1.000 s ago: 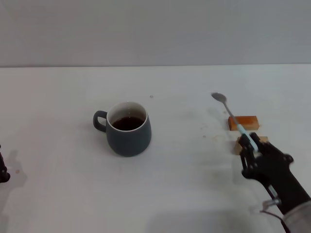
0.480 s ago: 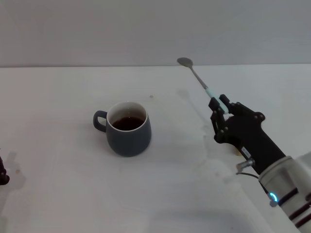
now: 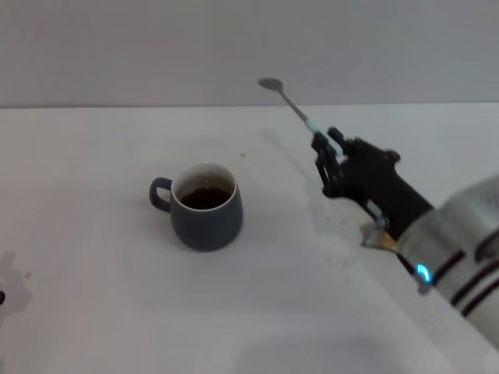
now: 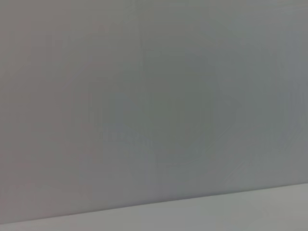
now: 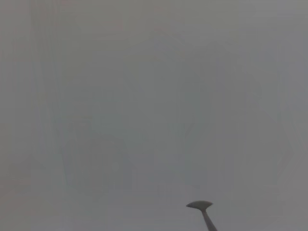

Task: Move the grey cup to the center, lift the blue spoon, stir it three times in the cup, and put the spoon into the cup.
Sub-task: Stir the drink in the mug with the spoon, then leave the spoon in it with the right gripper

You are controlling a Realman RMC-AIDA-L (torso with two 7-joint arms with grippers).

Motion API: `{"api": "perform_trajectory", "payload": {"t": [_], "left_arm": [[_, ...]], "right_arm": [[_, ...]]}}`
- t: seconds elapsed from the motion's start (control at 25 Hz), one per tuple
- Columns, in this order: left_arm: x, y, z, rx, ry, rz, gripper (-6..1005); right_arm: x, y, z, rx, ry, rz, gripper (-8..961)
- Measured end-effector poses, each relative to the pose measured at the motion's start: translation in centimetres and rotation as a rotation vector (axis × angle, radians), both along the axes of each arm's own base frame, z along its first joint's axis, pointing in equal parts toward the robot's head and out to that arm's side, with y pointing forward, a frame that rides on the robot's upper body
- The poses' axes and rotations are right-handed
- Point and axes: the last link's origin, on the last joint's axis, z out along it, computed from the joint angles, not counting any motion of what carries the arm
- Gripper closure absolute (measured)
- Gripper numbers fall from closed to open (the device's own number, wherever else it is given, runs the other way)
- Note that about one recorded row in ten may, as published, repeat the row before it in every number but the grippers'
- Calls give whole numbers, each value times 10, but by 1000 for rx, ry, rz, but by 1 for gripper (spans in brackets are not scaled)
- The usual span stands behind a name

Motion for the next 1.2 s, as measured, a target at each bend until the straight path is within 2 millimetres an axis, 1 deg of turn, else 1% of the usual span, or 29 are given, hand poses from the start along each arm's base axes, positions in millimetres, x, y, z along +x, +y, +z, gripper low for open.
{"api": "perform_trajectory", "payload": {"t": [0.2,0.36,0.52,0.6,0.8,1.0,1.08,1.2], "left_arm": [[-1,0,0,-3,17,4,1001],[-3,2,5,12,27,6,1001],[-5,6,10,17,45,10,1001],[-6,5,10,18,50,13,1001],[-10,2,11,20,91,29,1001],[-8,2,12,43,114,31,1001],[-9,2,13,50,113,35,1001],[-8,3,13,68,103,40,1001]], "right_arm": [[-34,21,8,-36,-25,45,794],[-62,33,17,-54,-55,32,794],[-95,33,30,-45,-96,40,794],[-108,33,35,-71,-136,41,794],[-137,30,45,-218,-181,71,794],[-154,30,64,-352,-299,46,794],[-162,24,71,-377,-362,29,794],[-174,14,90,-359,-457,10,794]]}}
